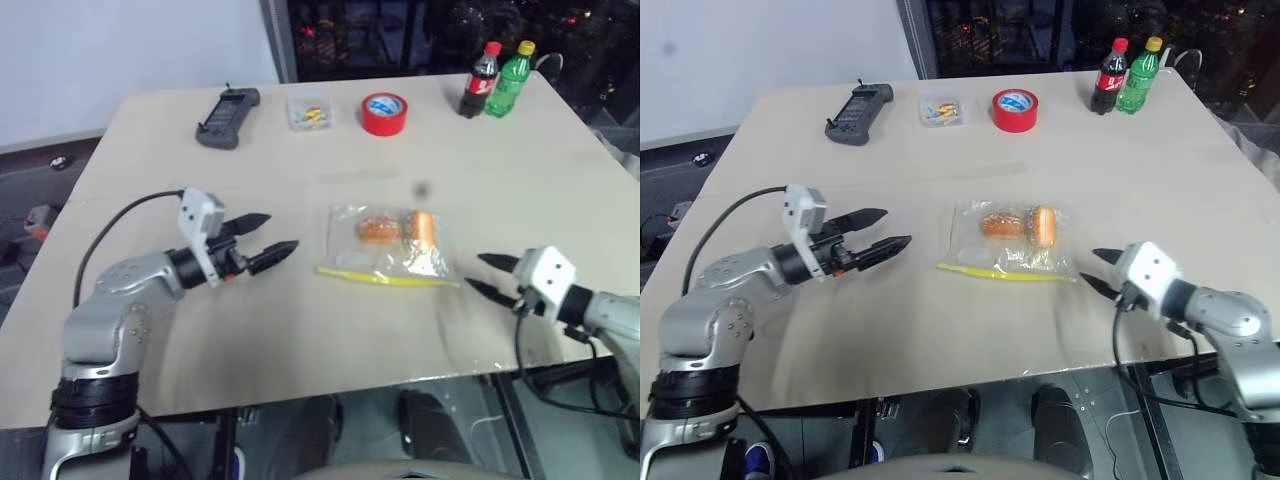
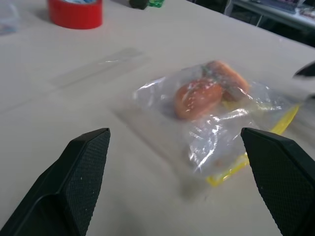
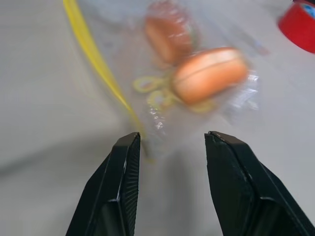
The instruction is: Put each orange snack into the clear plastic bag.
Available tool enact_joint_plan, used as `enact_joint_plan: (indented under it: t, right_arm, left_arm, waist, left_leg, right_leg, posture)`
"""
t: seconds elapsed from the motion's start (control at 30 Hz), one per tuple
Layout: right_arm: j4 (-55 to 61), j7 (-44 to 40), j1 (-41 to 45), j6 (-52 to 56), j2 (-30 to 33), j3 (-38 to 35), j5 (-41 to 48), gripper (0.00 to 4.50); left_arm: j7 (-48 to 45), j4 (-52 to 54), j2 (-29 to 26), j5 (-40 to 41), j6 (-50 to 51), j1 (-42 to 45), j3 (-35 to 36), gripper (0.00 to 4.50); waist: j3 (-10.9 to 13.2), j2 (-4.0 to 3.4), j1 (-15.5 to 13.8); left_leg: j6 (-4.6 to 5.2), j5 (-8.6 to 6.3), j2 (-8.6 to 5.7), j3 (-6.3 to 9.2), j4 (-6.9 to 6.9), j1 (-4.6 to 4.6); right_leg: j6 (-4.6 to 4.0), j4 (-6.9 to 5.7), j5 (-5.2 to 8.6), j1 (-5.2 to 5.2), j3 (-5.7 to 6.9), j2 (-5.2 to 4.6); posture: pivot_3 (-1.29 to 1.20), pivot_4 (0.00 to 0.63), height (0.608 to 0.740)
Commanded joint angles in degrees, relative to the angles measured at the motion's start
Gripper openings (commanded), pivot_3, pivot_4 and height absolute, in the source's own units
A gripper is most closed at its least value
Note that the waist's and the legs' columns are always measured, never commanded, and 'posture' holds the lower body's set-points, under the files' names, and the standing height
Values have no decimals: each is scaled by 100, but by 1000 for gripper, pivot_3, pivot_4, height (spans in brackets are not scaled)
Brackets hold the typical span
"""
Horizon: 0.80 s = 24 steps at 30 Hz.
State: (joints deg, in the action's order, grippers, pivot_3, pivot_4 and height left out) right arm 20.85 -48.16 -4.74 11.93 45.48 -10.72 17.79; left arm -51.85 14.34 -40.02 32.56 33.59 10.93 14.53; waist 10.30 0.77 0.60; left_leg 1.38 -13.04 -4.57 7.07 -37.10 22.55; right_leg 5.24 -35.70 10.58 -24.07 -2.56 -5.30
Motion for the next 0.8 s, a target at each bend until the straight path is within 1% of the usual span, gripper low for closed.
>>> enact_joint_plan:
  t: [0.03,0.1,0.2,0.3,0.4,0.5,0.57,0.6,0.63,0.8]
  right_arm:
    - [502,-255,-542,507,287,-1020,566,2193]
    - [654,-421,-877,712,435,-1486,734,2193]
    - [822,-529,-1126,986,545,-1963,989,2193]
    - [894,-562,-1195,1095,582,-2105,1039,2193]
    - [886,-574,-1125,1243,632,-2065,1089,2193]
    - [868,-585,-964,1332,648,-1974,1172,2922]
    - [908,-591,-904,1389,644,-1958,1220,3954]
    - [947,-601,-887,1449,644,-1971,1283,4375]
    - [980,-618,-892,1499,642,-1996,1338,4451]
    - [1084,-657,-820,1577,658,-1977,1445,4451]
  left_arm:
    - [-468,267,-389,-1,-444,-481,471,4500]
    - [-702,273,-574,-11,-668,-802,672,4500]
    - [-900,379,-786,151,-657,-1166,963,4500]
    - [-1076,436,-928,236,-640,-1435,1131,4500]
    - [-1105,468,-955,274,-649,-1518,1174,4500]
    - [-1030,529,-939,327,-590,-1474,1154,4500]
    - [-989,545,-935,349,-571,-1457,1152,4500]
    - [-969,555,-932,363,-560,-1456,1156,4500]
    - [-951,575,-930,380,-551,-1468,1164,4500]
    - [-865,611,-922,452,-488,-1461,1120,4500]
  waist:
    - [0,0,-8]
    - [2,-2,-13]
    - [2,-1,-13]
    - [1,0,-3]
    - [1,0,-6]
    - [2,1,-11]
    - [2,1,-12]
    - [2,1,-13]
    - [2,1,-14]
    - [2,1,-15]
  left_leg:
    - [1,-1,0,0,1,0]
    - [2,-1,2,0,0,3]
    - [4,-3,6,-3,0,6]
    - [-15,-14,17,-8,-5,5]
    - [-15,-14,19,-10,-5,5]
    - [-13,-13,19,-11,-6,7]
    - [-13,-13,19,-11,-6,7]
    - [-13,-13,19,-9,-5,7]
    - [-13,-13,19,-8,-5,7]
    - [-12,-14,19,-9,-5,10]
  right_leg:
    - [-12,0,8,0,1,-1]
    - [-13,0,13,0,4,-3]
    - [3,4,25,-1,4,-4]
    - [7,5,28,2,4,-3]
    - [7,5,28,2,4,-3]
    - [7,5,28,1,5,-3]
    - [7,6,28,1,5,-3]
    - [7,6,28,1,6,-3]
    - [7,6,28,1,7,-3]
    - [7,9,28,1,7,-3]
  posture:
    - [0,150,740]
    - [0,150,740]
    - [0,150,740]
    - [0,150,740]
    - [0,150,740]
    - [0,150,740]
    - [0,150,740]
    - [0,150,740]
    - [0,150,740]
    - [0,150,740]
